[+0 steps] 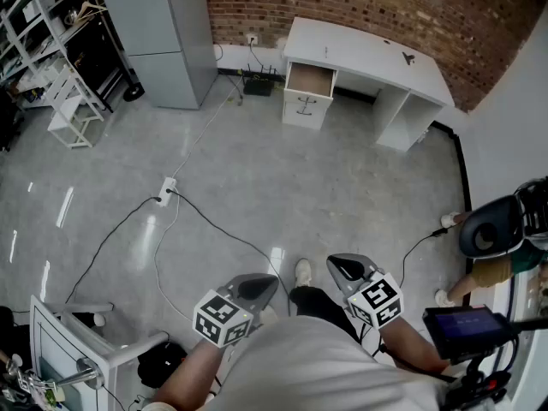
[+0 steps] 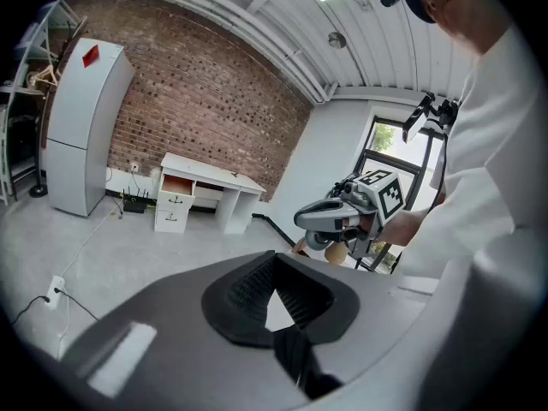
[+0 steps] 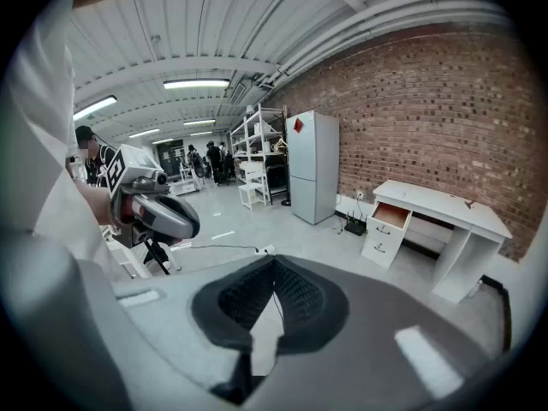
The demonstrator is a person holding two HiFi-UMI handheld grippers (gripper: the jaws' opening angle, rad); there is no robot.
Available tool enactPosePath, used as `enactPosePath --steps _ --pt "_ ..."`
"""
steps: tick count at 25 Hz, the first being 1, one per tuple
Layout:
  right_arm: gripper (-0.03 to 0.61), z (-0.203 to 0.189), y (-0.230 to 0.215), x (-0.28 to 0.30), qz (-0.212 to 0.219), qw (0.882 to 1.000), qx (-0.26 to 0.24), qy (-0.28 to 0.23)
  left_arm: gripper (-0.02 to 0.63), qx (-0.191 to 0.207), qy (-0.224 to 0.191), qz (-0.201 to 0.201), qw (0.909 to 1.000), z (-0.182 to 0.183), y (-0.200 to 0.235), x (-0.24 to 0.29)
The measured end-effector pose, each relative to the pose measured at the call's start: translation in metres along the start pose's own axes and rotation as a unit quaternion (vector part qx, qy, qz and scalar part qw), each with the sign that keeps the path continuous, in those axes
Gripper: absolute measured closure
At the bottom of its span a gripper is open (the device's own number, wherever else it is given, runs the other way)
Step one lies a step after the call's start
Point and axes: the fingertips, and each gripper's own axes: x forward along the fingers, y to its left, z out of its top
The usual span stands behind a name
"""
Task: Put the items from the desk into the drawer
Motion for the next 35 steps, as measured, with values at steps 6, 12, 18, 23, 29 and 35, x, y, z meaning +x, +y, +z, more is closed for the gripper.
enactPosePath --steps 6,12,18,23,29,35 --pt "0.577 0.024 -0.07 0.033 0.007 1.0 0.003 -0.006 0.606 0.0 0.0 0.012 0.9999 0.044 0.042 0.048" --pt "0.577 0.056 -0.156 0.075 0.024 0.999 0.033 -0.02 0.606 0.019 0.017 0.022 0.9994 0.108 0.086 0.109" --pt "0.566 0.07 -0.242 0.094 0.019 0.999 0.035 0.003 0.606 0.033 0.02 0.023 0.999 0.177 0.113 0.17" --pt "0.537 0.075 -0.28 0.123 0.023 0.998 0.066 0.005 0.606 0.033 0.018 0.02 0.9991 0.198 0.146 0.198" --pt "0.535 0.122 -0.342 0.16 0.018 0.997 0.074 0.009 0.606 0.029 0.029 0.022 0.9989 0.251 0.204 0.23" --pt "0.537 0.168 -0.393 0.223 -0.022 0.995 0.096 0.027 0.606 0.028 0.027 -0.013 0.9992 0.302 0.299 0.259"
